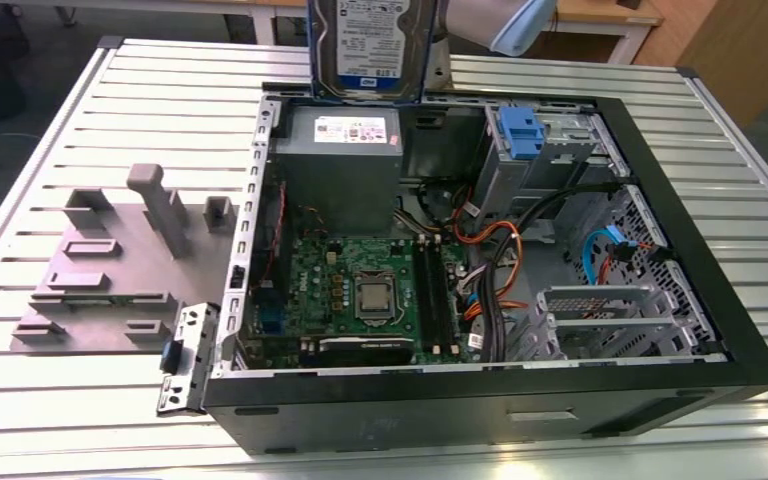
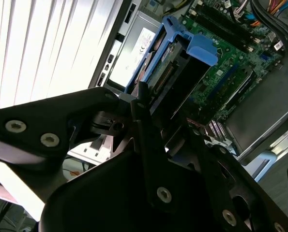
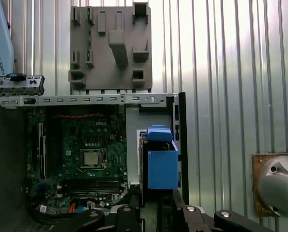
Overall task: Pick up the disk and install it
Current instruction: 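Pick up the disk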
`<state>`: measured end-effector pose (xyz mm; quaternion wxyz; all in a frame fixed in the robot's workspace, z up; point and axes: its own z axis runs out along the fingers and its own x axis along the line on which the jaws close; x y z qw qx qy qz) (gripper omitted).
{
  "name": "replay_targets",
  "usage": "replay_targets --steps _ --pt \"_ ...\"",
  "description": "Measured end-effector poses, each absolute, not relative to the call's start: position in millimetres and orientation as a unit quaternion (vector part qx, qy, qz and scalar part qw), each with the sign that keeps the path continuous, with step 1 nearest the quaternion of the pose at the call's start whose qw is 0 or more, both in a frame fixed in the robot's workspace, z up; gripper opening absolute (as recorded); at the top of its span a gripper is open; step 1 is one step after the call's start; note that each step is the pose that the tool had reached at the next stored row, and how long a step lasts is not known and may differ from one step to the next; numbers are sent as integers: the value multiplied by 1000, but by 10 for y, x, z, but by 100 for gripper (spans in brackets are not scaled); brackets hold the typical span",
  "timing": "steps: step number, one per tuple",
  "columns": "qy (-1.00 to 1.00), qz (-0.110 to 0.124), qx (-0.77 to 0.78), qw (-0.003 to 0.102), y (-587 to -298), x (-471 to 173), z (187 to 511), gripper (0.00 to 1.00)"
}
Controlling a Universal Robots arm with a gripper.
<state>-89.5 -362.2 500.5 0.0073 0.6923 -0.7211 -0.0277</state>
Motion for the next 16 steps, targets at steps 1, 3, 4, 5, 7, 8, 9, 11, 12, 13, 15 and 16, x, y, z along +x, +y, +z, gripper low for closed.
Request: replay_targets --steps 1,3,4,5,7,8,9,11,12,13,15,16 --pt "-721 -28 692 7 -3623 -886 5005 35" --pt "-721 -28 692 7 -3622 -868 5004 35" --pt "-721 -28 692 7 -3623 -860 5004 35" --pt "-721 -28 692 7 -3623 -852 5004 35" --pt "-721 -28 692 7 -3623 -835 5004 35" --pt "-721 -28 692 7 -3623 -827 5004 35" --pt "-721 -28 692 7 -3623 -820 5004 35" --pt "-721 -28 692 7 -3623 -807 5004 35" --pt "-721 -28 692 7 -3622 -800 5004 35" --pt "-721 -28 692 7 -3622 -792 5004 35" --pt "-721 -28 692 7 -3622 -775 5004 35" --pt "-721 -28 692 7 -3622 -761 5003 35"
